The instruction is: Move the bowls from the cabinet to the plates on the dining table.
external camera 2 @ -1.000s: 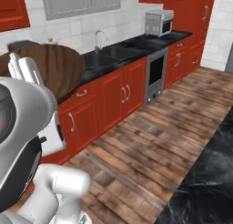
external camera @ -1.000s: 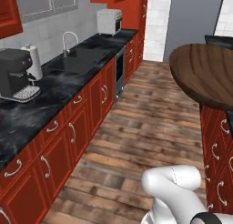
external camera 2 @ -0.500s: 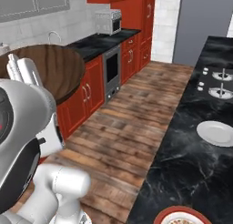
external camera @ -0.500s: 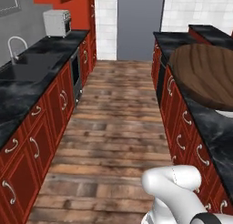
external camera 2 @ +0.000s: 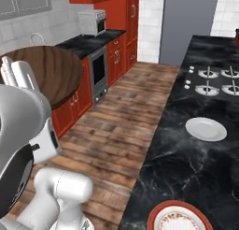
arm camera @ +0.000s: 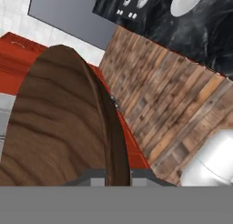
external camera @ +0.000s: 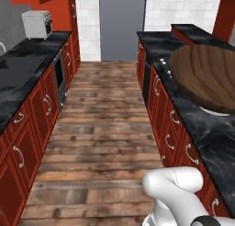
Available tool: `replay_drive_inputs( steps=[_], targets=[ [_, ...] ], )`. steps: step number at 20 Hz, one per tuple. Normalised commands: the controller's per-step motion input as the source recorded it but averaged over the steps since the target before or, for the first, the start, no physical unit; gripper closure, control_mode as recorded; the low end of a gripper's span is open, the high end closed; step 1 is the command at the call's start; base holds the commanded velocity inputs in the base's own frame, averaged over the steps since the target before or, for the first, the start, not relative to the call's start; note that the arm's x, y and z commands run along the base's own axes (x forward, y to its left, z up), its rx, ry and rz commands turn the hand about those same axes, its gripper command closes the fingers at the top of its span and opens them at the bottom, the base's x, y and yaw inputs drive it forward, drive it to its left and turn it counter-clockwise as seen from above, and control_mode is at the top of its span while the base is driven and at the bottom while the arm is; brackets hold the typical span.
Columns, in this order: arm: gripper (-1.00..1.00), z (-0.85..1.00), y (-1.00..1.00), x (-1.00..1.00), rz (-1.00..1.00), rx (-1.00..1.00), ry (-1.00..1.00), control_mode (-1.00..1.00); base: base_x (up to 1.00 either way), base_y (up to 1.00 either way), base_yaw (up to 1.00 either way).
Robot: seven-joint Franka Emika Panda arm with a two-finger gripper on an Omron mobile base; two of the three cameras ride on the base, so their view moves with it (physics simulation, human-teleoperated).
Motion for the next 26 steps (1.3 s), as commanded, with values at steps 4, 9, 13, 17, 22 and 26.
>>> replay_drive_inputs(
  steps=[4,9,13,17,22,26],
  targets=[
    [1.00,0.00,0.00,0.00,0.00,0.00,0.00,1.00,-0.24,-0.11,-0.45],
    [1.00,0.00,0.00,0.00,0.00,0.00,0.00,1.00,-0.05,-0.07,-0.57],
    [1.00,0.00,0.00,0.00,0.00,0.00,0.00,1.00,0.00,-0.08,-0.57],
    [1.00,0.00,0.00,0.00,0.00,0.00,0.00,1.00,-0.01,-0.09,-0.56],
    [1.00,0.00,0.00,0.00,0.00,0.00,0.00,1.00,-0.01,-0.07,-0.57],
    [1.00,0.00,0.00,0.00,0.00,0.00,0.00,1.00,-0.06,-0.07,-0.59]
  ],
)
